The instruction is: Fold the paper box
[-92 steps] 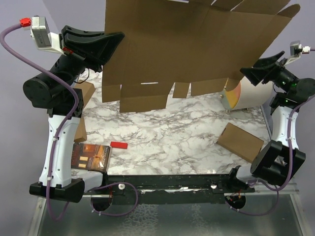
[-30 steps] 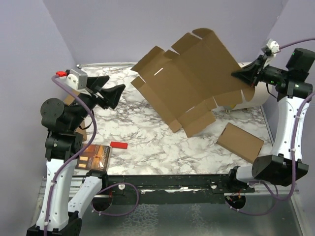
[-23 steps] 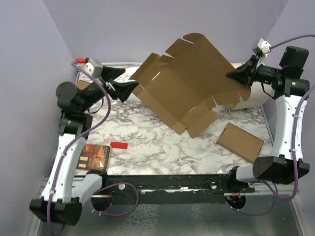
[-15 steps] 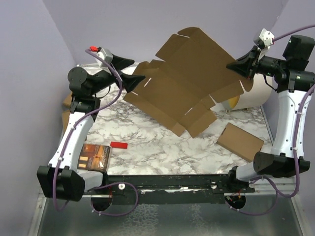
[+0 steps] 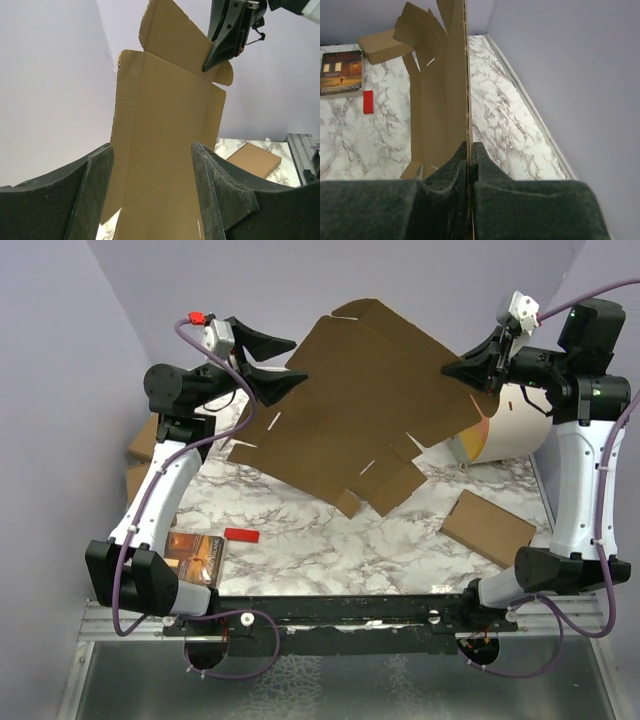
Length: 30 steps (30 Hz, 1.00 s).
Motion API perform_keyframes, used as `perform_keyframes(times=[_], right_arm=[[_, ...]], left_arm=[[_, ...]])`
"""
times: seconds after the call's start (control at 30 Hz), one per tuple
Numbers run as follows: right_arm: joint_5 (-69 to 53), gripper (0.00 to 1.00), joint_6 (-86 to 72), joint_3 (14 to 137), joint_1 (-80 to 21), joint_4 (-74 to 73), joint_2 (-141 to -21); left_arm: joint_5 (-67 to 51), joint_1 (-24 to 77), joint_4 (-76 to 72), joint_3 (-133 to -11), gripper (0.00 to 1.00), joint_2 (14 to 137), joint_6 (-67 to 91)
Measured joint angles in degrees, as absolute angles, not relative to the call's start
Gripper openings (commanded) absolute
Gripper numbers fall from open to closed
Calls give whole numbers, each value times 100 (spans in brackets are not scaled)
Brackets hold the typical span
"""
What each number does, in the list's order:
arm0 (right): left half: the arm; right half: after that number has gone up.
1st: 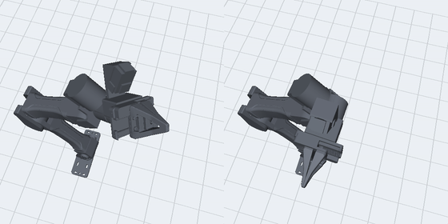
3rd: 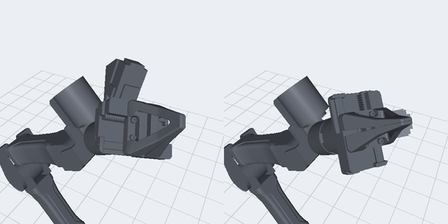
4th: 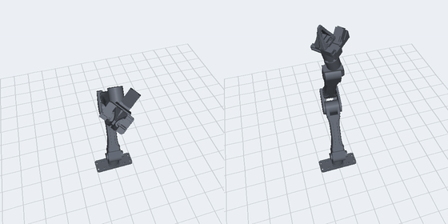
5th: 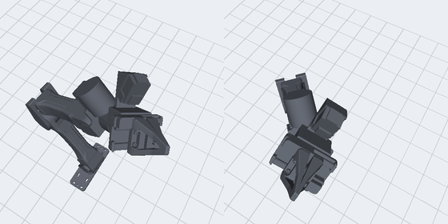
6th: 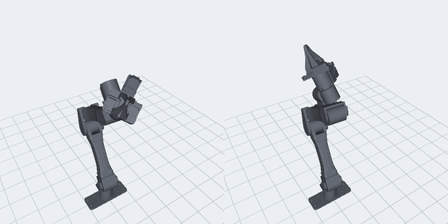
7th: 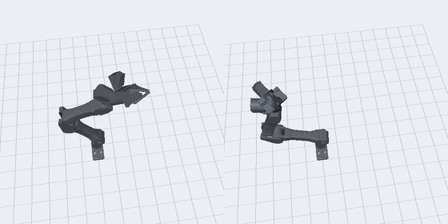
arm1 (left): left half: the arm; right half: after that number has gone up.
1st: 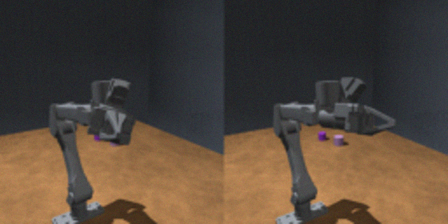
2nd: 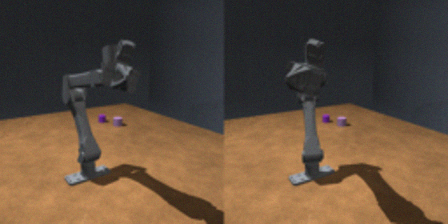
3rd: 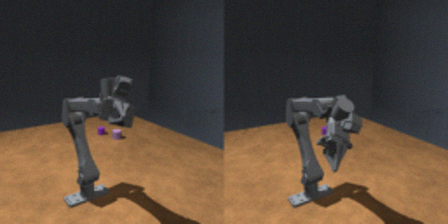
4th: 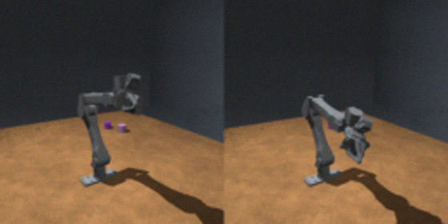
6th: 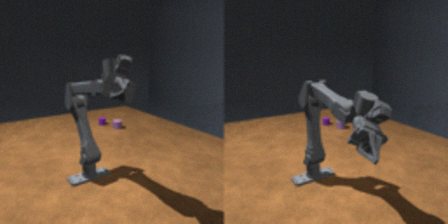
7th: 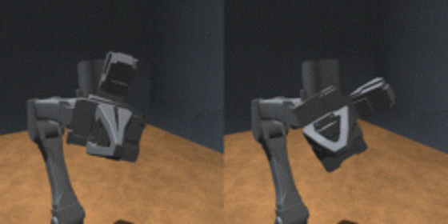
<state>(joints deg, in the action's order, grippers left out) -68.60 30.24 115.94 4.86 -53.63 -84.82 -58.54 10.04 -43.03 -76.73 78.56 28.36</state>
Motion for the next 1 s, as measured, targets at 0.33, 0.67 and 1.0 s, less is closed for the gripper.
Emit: perform_keyframes(times=[0.33, 0.67, 1.0], right_arm=[[-6803, 1, 3024, 11592, 180, -5360, -8499], [-6702, 1, 3030, 11570, 148, -5358, -8497], [-6676, 1, 3030, 11410, 148, -5354, -8482]], left_arm=[[-5857, 1144, -3312, -8296, 56, 8272, 2176], [-5833, 1026, -2845, -8412, 61, 8379, 1865], [-5857, 493, -3911, -8350, 91, 8348, 3129]])
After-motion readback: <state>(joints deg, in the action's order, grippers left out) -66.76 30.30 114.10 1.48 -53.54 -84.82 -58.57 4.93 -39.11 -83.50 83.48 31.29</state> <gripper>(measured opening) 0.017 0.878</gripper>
